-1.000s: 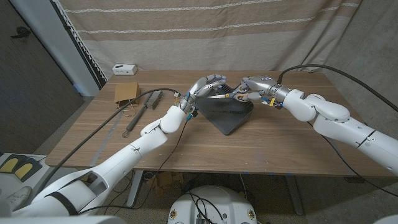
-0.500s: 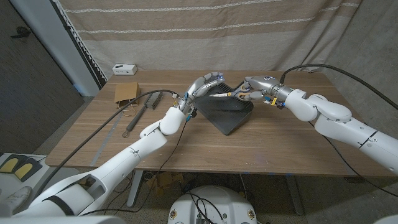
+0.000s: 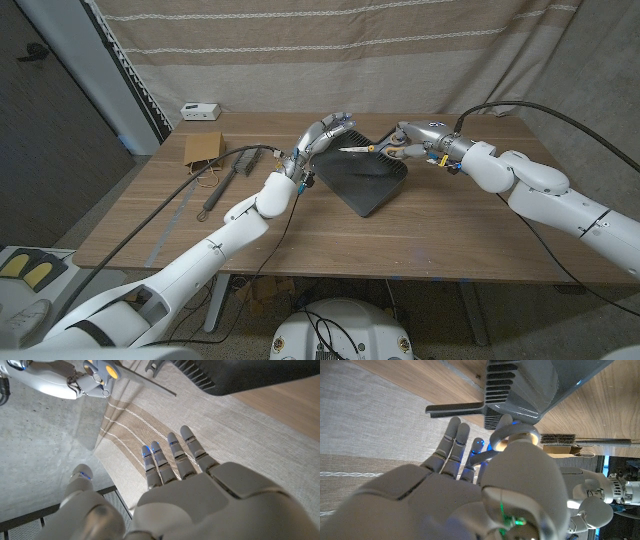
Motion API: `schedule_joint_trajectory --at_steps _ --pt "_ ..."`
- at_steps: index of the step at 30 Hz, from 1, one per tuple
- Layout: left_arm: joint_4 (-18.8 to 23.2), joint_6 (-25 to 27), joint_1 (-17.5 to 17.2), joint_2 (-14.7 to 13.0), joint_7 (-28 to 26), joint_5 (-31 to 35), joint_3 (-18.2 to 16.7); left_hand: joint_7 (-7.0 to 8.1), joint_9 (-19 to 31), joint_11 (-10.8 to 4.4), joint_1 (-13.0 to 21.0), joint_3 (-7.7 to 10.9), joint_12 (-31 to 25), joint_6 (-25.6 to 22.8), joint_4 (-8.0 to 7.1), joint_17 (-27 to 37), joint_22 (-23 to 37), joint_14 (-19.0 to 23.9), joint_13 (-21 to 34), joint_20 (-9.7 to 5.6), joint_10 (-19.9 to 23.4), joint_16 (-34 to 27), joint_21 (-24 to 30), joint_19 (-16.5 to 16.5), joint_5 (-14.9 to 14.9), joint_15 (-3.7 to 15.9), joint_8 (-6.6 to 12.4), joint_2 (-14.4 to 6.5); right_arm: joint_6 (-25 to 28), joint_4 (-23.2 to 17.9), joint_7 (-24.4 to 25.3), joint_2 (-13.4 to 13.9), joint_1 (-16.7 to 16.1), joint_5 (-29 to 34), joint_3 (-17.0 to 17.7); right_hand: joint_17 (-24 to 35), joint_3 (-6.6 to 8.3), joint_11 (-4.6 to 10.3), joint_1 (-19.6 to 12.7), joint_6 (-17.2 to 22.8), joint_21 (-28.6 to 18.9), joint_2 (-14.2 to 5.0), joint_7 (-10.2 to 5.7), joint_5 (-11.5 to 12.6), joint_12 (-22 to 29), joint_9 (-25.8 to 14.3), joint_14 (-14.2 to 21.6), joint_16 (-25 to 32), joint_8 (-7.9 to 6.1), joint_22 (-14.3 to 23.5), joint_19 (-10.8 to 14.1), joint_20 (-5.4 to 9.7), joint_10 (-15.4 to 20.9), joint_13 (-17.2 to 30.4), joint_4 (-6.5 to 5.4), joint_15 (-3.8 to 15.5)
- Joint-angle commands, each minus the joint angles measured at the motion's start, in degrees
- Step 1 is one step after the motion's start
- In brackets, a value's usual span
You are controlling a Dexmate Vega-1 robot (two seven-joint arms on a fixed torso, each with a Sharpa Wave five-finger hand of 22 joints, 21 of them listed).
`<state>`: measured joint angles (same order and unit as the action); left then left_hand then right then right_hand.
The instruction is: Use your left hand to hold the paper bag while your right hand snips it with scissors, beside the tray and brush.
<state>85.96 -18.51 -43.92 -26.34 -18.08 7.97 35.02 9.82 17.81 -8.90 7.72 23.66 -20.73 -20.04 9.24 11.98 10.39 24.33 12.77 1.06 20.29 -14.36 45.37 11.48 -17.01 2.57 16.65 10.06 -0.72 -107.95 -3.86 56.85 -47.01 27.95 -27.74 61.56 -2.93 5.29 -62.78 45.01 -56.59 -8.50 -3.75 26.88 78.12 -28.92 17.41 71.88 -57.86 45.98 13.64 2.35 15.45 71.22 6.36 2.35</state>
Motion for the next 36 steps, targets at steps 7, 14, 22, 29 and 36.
schedule_joint_trajectory --at_steps 7,14,22,29,36 --pt "2.6 3.8 -2.5 0.3 -7.7 -0.8 -3.3 -0.03 0.2 -0.54 1.2 0.03 0.7 0.6 0.26 0.0 0.0 -0.7 0.1 0.05 -0.3 0.3 -0.7 -0.6 -1.0 6.81 -0.27 -0.4 0.8 1.2 -1.5 0.2 0.0 -6.4 1.1 -1.0 0.53 5.18 -0.5 -0.3 -1.1 -0.16 0.03 -0.6 12.4 -0.7 1.3 0.4 -3.95 -0.3 1.2 2.83 5.8 0.1 0.08 10.09" --pt "3.2 3.9 -3.3 0.4 -9.3 -0.8 -3.8 0.06 0.1 -1.32 4.2 0.67 1.1 2.7 0.89 -0.1 0.0 -0.4 0.2 -0.42 0.0 0.2 -1.3 -0.1 -1.7 7.4 -1.02 -0.5 1.7 1.3 -2.2 0.3 -0.3 -9.9 1.9 -1.6 0.7 5.26 -0.6 -0.2 -1.8 -0.1 0.13 -0.9 12.4 -0.7 2.5 0.8 -4.23 -0.7 1.7 2.93 6.3 0.1 0.17 10.15" --pt "3.2 4.2 -3.2 0.7 -9.3 -2.0 -4.1 0.32 0.0 -1.61 4.9 0.72 1.3 2.8 0.86 -0.1 0.0 -0.6 0.3 -0.45 -0.2 0.3 -1.6 -0.1 -2.0 7.29 -1.06 -0.4 -1.6 4.6 -5.4 -0.4 0.2 -20.7 3.5 -3.7 0.98 5.23 -0.6 0.0 -3.6 -0.07 0.74 -1.5 12.4 -2.5 4.7 0.7 -5.94 -1.6 4.7 2.73 7.5 0.1 0.14 10.17" --pt "2.7 4.2 -2.9 0.8 -9.0 -2.4 -3.9 0.33 0.0 -1.45 5.2 0.7 1.4 2.5 0.79 -0.1 0.0 -0.5 0.3 -0.44 0.0 0.2 -1.8 -0.1 -2.1 7.34 -0.94 -0.4 -5.2 10.2 -11.0 -2.7 0.9 -36.0 5.3 -5.1 1.53 4.92 -1.0 -1.5 -4.9 -0.2 1.26 -2.4 12.3 -5.3 5.7 0.9 -7.47 -2.7 6.8 2.67 7.8 0.1 0.36 10.15" --pt "2.5 4.1 -2.8 0.8 -8.7 -2.6 -3.7 0.17 -0.1 -1.49 5.6 0.71 1.4 2.1 0.72 -0.1 0.1 -0.3 0.3 -0.5 0.3 0.2 -1.9 0.1 -2.2 7.34 -0.77 -0.4 -7.3 17.0 -19.6 -5.6 3.0 -50.5 5.7 -5.8 2.01 4.73 -1.4 -2.9 -5.6 -0.28 1.19 -3.5 12.2 -8.6 6.1 1.3 -9.26 -3.7 6.9 2.6 7.6 0.1 0.46 10.08"
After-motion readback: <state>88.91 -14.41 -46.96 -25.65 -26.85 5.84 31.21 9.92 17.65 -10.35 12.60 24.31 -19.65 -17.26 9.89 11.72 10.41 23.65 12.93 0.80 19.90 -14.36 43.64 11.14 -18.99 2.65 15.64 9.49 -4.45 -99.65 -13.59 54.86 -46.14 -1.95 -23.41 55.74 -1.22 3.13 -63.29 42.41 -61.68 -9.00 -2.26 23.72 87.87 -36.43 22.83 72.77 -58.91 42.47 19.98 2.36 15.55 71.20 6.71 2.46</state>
